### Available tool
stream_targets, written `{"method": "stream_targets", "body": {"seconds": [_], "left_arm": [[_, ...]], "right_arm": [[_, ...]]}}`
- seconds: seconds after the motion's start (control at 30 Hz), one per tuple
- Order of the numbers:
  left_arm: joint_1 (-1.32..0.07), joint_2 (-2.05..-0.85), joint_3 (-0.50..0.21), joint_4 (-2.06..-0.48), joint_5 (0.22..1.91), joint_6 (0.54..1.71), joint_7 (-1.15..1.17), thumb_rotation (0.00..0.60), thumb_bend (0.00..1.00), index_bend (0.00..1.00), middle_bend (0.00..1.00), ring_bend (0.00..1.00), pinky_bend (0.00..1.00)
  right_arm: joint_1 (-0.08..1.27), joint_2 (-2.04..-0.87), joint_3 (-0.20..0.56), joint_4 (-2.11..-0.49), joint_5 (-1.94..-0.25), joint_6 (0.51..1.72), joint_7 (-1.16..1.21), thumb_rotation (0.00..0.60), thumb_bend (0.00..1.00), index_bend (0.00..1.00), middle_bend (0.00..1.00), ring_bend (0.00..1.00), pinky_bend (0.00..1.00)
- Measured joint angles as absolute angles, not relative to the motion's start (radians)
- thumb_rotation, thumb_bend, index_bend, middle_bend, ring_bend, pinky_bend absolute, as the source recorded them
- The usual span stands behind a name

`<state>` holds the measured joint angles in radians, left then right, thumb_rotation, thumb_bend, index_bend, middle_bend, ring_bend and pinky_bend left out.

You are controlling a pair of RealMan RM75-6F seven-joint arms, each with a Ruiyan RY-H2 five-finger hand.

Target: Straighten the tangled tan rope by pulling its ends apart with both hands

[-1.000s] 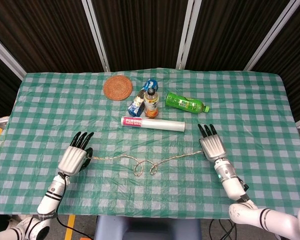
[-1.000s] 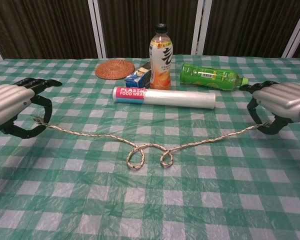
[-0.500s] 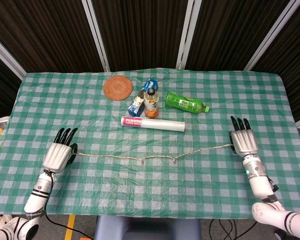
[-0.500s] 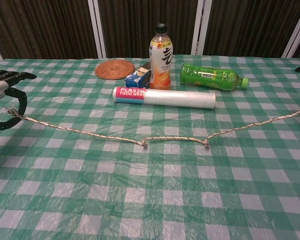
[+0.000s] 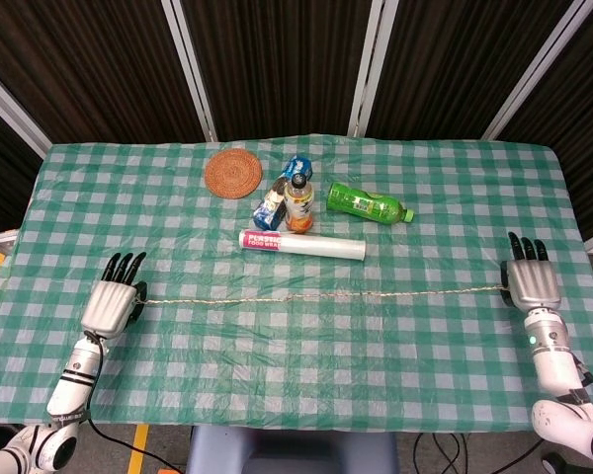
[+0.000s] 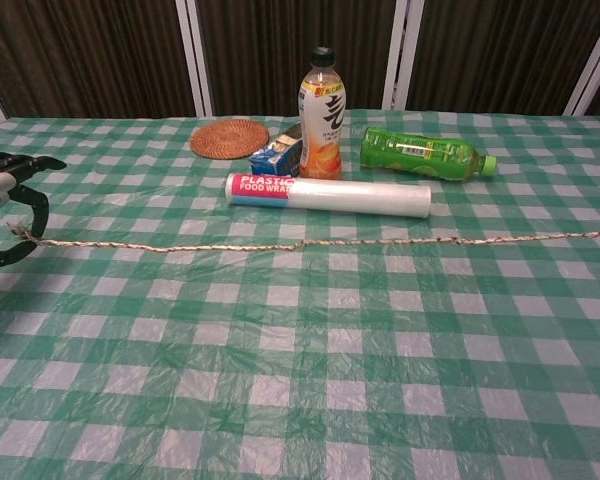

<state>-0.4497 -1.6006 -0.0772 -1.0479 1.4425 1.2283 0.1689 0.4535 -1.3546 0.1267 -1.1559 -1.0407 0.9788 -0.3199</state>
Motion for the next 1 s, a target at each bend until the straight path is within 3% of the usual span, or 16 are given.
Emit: {"method": "stream_targets", "body": {"seconds": [0.8,0.93,1.0], "left_arm": [[-0.465,-1.657,-0.058,-1.004,1.444,1.180,0.185,0.600,0.43,0.57,0.04,0.00,0.04],[-0.464,-1.666,-0.053,-0.991,1.445,1.173,0.176,0.600,0.43,0.49,0.06,0.00,0.04],[-0.463,-1.665,-0.050,-0.990,1.443,1.166,0.174,0.600,0.43,0.37,0.05,0.00,0.04]], "right_arm": [[0.451,-1.432,0.109,-1.033,-1.066,0.905,-0.299,0.600,0.52,0.76,0.08,0.00,0.00],[0.450,-1.444,0.108,-1.015,-1.064,0.893,-0.303,0.600,0.52,0.72,0.08,0.00,0.00],[0.449,-1.446,0.107,-1.007,-1.063,0.888,-0.306,0.600,0.52,0.68,0.08,0.00,0.00]]}}
